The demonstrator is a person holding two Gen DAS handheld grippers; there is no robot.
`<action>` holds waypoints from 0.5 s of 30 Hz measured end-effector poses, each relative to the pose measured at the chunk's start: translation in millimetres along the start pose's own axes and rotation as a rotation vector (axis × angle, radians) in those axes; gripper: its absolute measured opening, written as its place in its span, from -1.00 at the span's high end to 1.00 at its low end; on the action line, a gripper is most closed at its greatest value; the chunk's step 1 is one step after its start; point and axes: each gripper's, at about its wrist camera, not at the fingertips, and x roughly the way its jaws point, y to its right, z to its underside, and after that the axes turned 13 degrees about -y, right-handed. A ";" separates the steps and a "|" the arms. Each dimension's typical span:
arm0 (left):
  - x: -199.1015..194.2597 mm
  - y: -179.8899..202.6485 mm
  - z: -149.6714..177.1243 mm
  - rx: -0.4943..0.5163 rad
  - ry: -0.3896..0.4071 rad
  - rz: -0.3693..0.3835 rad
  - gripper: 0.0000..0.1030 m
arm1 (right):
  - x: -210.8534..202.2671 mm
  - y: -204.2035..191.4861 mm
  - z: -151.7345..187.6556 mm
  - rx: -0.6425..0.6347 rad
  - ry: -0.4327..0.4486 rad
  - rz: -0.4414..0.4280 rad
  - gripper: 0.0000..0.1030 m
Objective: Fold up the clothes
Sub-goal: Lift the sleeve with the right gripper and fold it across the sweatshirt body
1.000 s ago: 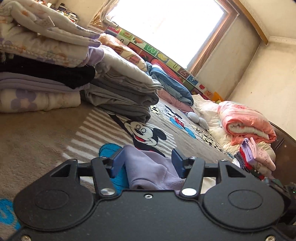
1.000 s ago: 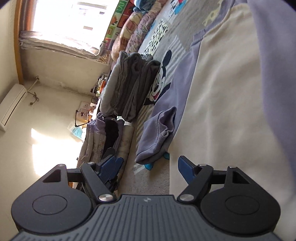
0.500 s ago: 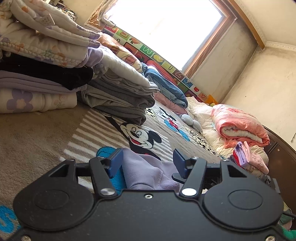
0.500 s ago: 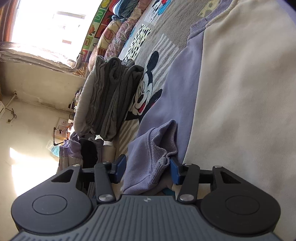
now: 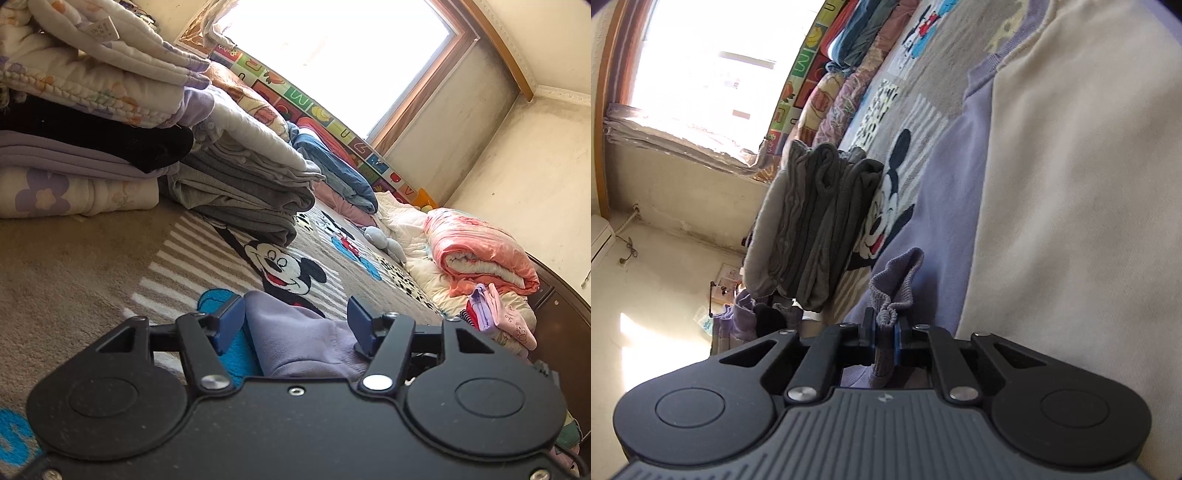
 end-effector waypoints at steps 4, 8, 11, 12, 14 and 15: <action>1.2 6.0 2.0 0.033 -0.016 0.007 -0.21 | -22.7 -18.4 -12.5 -0.098 0.021 -0.039 0.79; 7.9 19.4 7.2 0.103 -0.051 0.002 -0.23 | -50.1 -33.6 -34.8 -0.169 0.058 -0.053 0.79; 16.7 32.4 13.7 0.173 -0.094 -0.003 -0.23 | -73.5 -41.7 -52.3 -0.203 0.092 -0.066 0.79; 19.5 36.5 16.7 0.195 -0.108 -0.003 -0.23 | -79.7 -43.4 -57.7 -0.215 0.101 -0.062 0.79; 24.9 44.9 22.8 0.239 -0.137 -0.003 -0.23 | -92.2 -46.8 -68.5 -0.238 0.119 -0.053 0.79; 27.5 48.8 25.8 0.260 -0.152 -0.001 -0.23 | -98.1 -48.2 -73.8 -0.248 0.127 -0.048 0.79</action>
